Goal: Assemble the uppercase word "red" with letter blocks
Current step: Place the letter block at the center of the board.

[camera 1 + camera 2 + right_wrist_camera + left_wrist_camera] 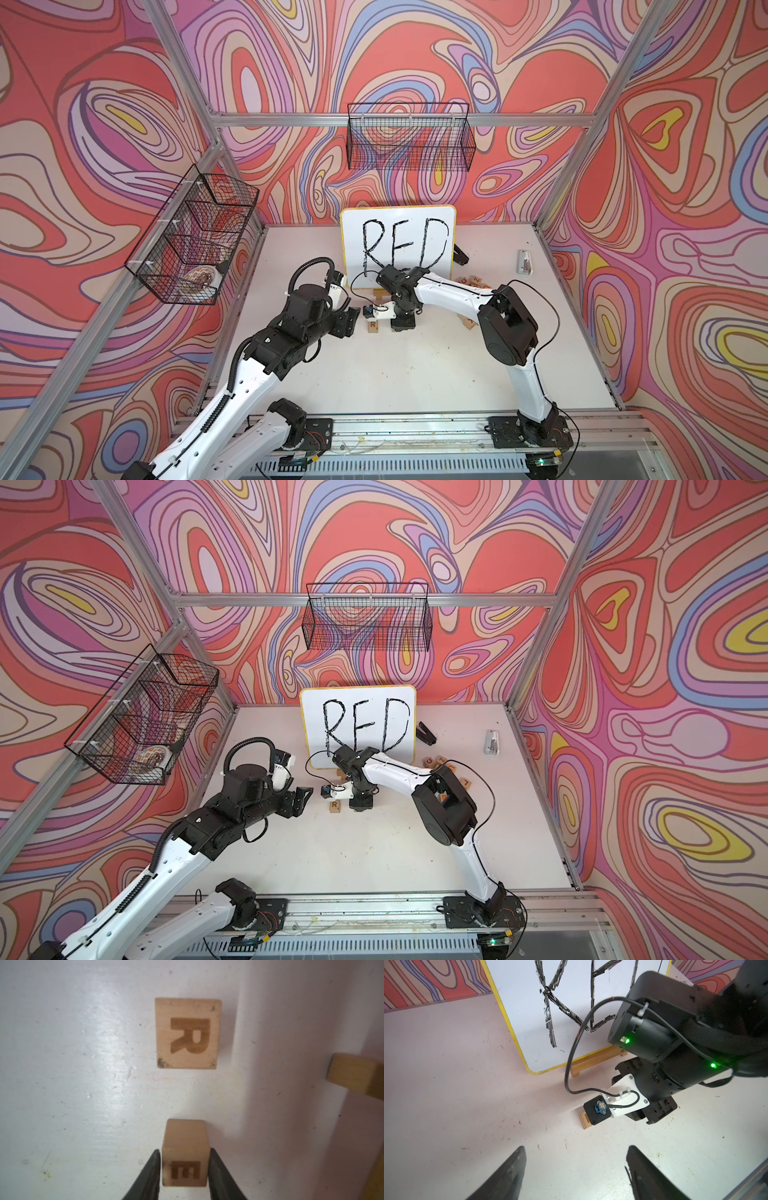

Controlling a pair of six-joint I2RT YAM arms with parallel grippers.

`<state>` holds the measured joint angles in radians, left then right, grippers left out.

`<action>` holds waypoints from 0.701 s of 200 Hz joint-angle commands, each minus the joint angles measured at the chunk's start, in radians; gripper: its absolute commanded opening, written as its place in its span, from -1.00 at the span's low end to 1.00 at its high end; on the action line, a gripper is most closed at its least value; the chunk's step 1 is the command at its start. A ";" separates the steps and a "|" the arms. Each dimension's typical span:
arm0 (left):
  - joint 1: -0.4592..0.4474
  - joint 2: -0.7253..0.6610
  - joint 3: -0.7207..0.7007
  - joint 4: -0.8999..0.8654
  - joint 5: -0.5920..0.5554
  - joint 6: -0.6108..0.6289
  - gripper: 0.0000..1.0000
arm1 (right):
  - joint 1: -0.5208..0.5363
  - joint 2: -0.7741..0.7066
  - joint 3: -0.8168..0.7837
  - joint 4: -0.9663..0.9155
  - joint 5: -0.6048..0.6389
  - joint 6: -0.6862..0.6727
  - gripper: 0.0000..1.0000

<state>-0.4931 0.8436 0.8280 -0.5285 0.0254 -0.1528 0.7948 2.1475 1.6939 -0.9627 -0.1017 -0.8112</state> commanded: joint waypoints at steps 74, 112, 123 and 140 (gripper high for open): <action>-0.005 -0.019 -0.003 -0.014 0.004 0.003 0.58 | -0.002 0.028 0.075 -0.061 -0.046 0.060 -0.26; -0.006 -0.021 -0.003 -0.014 0.005 0.004 0.58 | -0.002 -0.005 0.070 -0.059 -0.068 0.064 -0.26; -0.006 -0.020 -0.003 -0.014 0.005 0.003 0.58 | -0.004 -0.031 0.060 -0.044 -0.069 0.073 -0.27; -0.007 -0.020 -0.003 -0.013 0.004 0.004 0.58 | -0.011 -0.082 0.038 -0.007 -0.078 0.104 -0.26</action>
<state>-0.4931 0.8345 0.8280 -0.5285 0.0254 -0.1528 0.7940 2.1525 1.7481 -1.0058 -0.1482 -0.7509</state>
